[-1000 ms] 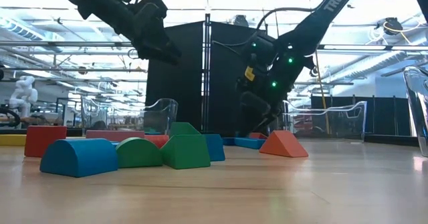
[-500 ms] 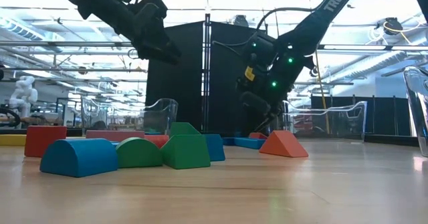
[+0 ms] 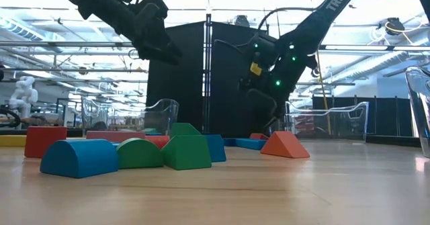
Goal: Sort blocks by size
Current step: Put the red half-circle block into the top left transparent bin
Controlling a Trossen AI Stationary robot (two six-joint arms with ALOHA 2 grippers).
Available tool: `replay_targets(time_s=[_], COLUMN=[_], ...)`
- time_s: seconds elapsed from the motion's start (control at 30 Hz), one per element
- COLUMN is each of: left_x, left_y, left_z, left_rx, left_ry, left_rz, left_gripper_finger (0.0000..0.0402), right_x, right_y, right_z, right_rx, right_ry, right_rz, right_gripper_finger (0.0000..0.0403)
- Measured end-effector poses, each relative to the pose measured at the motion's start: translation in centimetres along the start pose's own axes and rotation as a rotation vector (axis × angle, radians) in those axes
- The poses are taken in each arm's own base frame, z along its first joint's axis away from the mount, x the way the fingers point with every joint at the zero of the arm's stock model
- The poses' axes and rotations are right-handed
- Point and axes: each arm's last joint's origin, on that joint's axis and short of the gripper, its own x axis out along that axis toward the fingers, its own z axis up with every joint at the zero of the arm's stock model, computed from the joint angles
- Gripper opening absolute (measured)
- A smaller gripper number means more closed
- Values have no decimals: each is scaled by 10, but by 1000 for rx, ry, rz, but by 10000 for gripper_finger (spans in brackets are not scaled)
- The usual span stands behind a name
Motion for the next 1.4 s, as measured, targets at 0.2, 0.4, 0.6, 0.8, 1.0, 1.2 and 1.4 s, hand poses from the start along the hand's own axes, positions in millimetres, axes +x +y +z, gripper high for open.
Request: replay_targets(time_s=[0.2, 0.4, 0.6, 0.8, 1.0, 1.2, 1.4], left_x=[0, -1, -10, -20, -13, 0, 17], left_y=[0, 0, -3, -6, -14, -31, -48], left_z=[0, -2, -2, -2, -13, -22, -33], left_rx=[0, -7, -16, -39, -26, 44, 104], left_ry=[1, 17, 26, 33, 136, 204, 265], left_rz=[10, 38, 84, 125, 113, 11, -55], left_gripper_finger=[283, 283, 283, 283, 283, 283, 283], right_x=[-13, -24, -20, -4, -2, -6, -7], right_y=[11, 24, 25, 23, 21, 25, 37], right_z=[21, 53, 78, 75, 57, 42, 31], right_rx=[-29, -112, -142, -132, -124, -150, -210], right_ry=[-21, -112, -126, -43, 137, 287, 347], right_rz=[9, 24, -45, -60, -76, -82, -65], right_gripper_finger=[100, 100, 100, 100, 100, 100, 100])
